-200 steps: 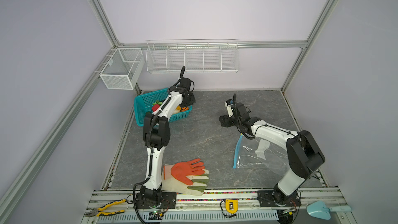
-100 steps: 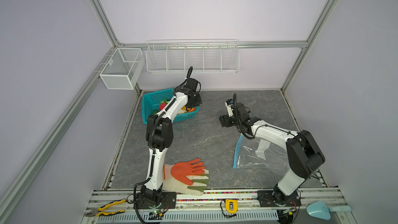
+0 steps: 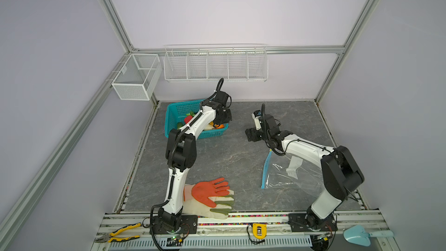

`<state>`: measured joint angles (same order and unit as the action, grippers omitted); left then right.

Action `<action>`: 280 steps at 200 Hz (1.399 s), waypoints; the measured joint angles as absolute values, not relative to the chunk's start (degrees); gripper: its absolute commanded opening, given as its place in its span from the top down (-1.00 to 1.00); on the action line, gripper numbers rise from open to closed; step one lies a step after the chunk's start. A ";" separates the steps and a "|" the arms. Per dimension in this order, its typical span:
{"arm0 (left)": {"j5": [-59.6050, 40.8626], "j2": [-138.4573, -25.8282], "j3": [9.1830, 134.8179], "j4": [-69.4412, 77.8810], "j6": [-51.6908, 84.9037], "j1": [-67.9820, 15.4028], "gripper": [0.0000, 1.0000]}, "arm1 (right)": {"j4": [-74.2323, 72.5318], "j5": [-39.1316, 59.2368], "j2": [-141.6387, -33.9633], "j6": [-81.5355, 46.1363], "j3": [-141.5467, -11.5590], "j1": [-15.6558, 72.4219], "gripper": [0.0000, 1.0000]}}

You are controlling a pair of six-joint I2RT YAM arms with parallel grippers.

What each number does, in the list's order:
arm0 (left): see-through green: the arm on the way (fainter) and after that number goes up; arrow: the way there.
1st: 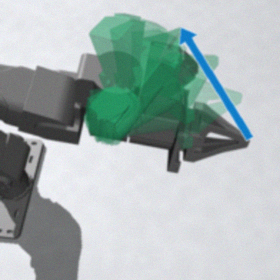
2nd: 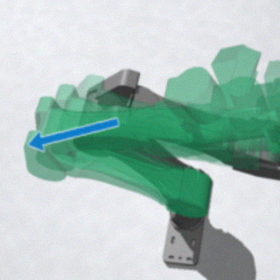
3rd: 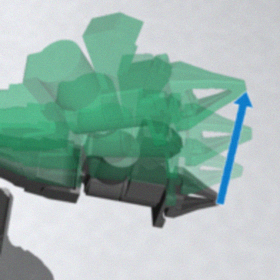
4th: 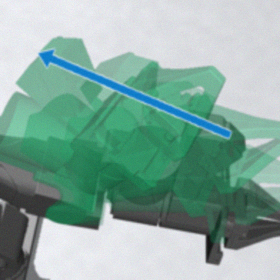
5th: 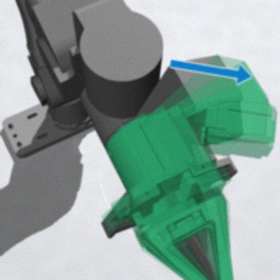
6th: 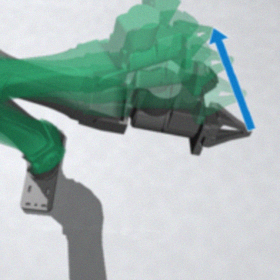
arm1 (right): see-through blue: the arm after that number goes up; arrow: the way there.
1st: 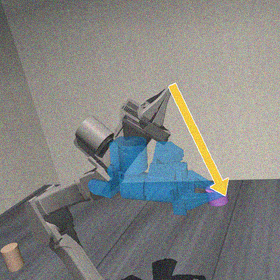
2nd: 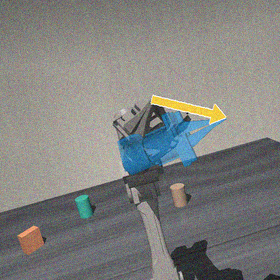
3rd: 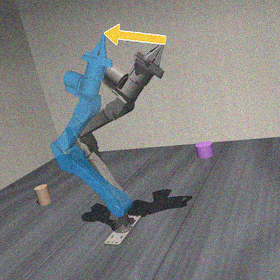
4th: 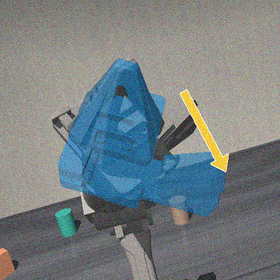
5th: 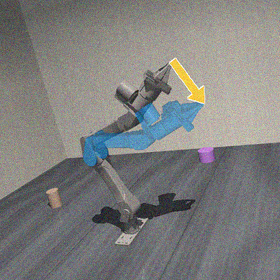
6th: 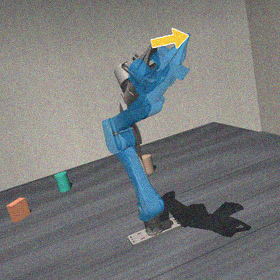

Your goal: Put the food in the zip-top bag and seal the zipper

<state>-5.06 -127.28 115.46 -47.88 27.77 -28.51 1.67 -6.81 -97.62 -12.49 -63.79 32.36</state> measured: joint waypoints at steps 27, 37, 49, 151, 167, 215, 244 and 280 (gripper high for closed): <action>-5.91 -126.67 114.15 -46.94 27.33 -29.17 0.67 | 1.65 -6.76 -97.62 -13.06 -63.79 32.36 -0.77; -6.26 -126.10 113.10 -46.35 27.14 -29.26 0.67 | 1.61 -6.74 -97.62 -13.23 -63.79 32.36 -0.77; -6.61 -125.34 111.77 -45.63 26.89 -29.32 0.66 | 1.61 -6.59 -97.62 -13.41 -63.79 32.36 -0.77; -10.17 -123.44 108.12 -43.72 26.30 -31.92 -0.01 | 1.48 -5.63 -97.62 -13.96 -63.88 32.36 -0.77; -10.41 -122.61 106.80 -43.48 26.63 -31.94 -0.20 | 1.45 -5.06 -97.62 -13.96 -63.88 32.36 -0.77; -10.39 -109.60 94.67 -41.98 27.03 -28.82 -0.44 | 1.48 -3.22 -97.62 -13.69 -63.88 33.10 -0.77; -10.31 -97.95 85.19 -41.36 27.44 -23.27 -0.49 | 1.45 -1.96 -97.62 -12.34 -63.88 34.22 -0.77; -9.76 -89.58 76.29 -42.52 27.81 -16.47 -0.66 | 1.52 -0.64 -97.62 -8.93 -64.10 35.48 -0.77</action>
